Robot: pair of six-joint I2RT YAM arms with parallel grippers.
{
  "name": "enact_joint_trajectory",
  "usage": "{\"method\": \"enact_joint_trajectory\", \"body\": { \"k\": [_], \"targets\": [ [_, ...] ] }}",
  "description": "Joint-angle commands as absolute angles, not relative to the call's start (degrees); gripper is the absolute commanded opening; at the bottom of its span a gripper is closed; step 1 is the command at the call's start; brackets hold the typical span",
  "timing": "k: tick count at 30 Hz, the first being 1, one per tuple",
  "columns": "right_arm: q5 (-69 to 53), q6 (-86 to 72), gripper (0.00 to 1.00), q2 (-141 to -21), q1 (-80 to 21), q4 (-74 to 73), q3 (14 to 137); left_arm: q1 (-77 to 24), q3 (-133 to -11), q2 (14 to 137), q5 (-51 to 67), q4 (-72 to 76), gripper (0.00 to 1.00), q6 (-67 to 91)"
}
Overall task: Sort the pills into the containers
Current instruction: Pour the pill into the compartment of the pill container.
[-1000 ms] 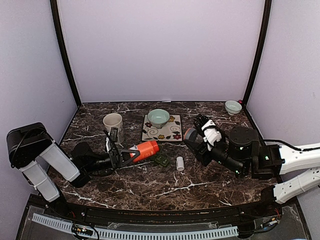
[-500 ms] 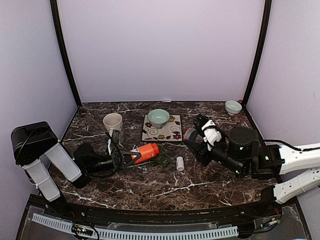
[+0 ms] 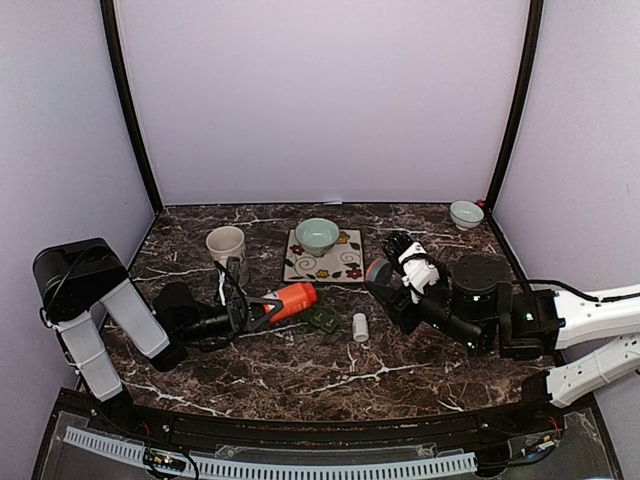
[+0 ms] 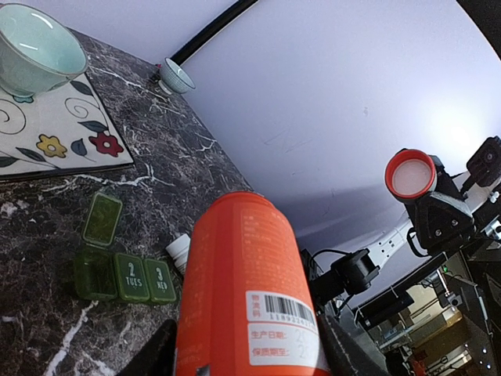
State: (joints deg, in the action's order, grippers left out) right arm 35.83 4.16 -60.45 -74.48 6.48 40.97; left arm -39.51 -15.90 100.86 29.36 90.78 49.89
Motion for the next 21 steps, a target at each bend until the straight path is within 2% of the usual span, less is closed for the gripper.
{"method": "enact_joint_trajectory", "body": {
  "k": [1,21],
  "targets": [
    [36.0,3.7,0.18,-61.4,-73.8,9.4,42.1,-38.1,-17.6,101.7,31.6,99.9,0.0,50.3],
    [35.0,3.0,0.18,-63.7,-72.4,10.3,43.0,-34.8,-18.5,106.8,35.5,99.8,0.0,50.8]
  ]
}}
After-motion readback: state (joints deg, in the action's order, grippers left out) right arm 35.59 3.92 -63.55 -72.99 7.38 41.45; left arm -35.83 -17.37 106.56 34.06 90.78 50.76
